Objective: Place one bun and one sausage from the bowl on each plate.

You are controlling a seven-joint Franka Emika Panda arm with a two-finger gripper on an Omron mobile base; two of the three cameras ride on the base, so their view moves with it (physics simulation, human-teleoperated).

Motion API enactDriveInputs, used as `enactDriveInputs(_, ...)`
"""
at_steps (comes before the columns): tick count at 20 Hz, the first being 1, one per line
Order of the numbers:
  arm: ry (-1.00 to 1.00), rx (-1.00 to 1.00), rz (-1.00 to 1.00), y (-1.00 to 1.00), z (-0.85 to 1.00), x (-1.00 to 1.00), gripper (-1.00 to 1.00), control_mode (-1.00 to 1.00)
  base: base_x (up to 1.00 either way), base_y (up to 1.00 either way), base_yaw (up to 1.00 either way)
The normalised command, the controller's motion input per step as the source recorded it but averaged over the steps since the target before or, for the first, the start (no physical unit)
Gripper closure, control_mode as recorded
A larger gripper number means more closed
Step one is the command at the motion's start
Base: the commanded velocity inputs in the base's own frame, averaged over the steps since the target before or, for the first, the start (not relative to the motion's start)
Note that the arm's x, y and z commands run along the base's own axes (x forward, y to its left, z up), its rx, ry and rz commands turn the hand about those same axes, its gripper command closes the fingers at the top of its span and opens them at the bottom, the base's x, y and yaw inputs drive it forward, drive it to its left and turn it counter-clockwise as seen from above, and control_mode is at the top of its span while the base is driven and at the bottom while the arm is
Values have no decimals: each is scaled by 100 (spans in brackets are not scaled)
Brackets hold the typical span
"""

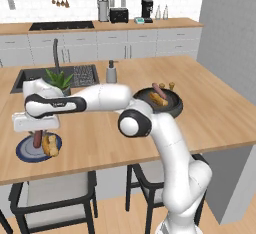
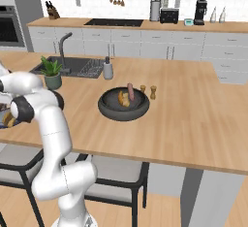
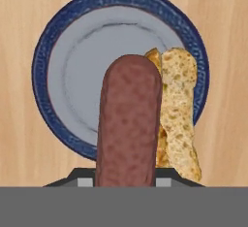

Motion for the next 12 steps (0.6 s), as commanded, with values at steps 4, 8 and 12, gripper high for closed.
enactDriveInputs(4, 0, -1, 0, 1, -35, 7, 100, -100, 0, 0, 0)
enactDriveInputs(8, 0, 0, 0, 4, -19, 13, 100, -100, 0, 0, 0)
enactDriveInputs(12, 0, -1, 0, 17, -15, 18, 100, -100, 0, 0, 0)
